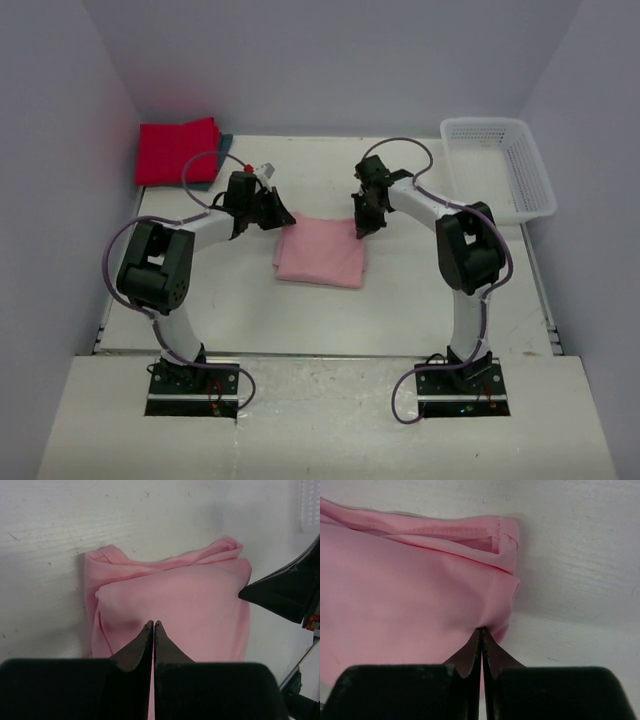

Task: Fold and stack the t-shirts
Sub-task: Fold the long partially folded tshirt into a neat square, then put the neatly folded tshirt into the corner of the board with the left arm

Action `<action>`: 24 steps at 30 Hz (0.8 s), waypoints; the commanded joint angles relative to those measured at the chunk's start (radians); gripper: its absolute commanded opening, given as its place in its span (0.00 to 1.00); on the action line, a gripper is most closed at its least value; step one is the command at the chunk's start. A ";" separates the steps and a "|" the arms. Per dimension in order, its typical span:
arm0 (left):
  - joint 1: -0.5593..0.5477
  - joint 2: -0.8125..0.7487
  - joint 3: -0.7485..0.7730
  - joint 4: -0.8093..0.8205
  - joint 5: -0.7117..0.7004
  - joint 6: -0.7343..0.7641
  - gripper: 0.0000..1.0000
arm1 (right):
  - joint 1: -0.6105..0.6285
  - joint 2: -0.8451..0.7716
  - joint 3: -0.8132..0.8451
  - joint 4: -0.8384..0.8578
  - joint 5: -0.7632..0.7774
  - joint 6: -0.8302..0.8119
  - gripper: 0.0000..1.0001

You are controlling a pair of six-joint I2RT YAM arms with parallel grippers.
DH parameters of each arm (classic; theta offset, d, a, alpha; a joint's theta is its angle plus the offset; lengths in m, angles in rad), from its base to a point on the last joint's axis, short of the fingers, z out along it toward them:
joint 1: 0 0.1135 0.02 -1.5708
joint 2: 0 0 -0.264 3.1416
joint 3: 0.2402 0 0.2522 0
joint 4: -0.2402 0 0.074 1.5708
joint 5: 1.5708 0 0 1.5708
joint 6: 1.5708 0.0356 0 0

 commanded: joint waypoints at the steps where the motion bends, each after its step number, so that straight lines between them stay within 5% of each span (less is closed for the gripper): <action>1: -0.003 0.043 0.060 0.080 0.051 -0.024 0.00 | 0.000 0.007 0.005 0.044 -0.021 0.012 0.00; 24: 0.104 0.185 0.072 0.030 -0.070 0.027 0.00 | -0.029 0.099 0.044 -0.042 0.089 0.083 0.00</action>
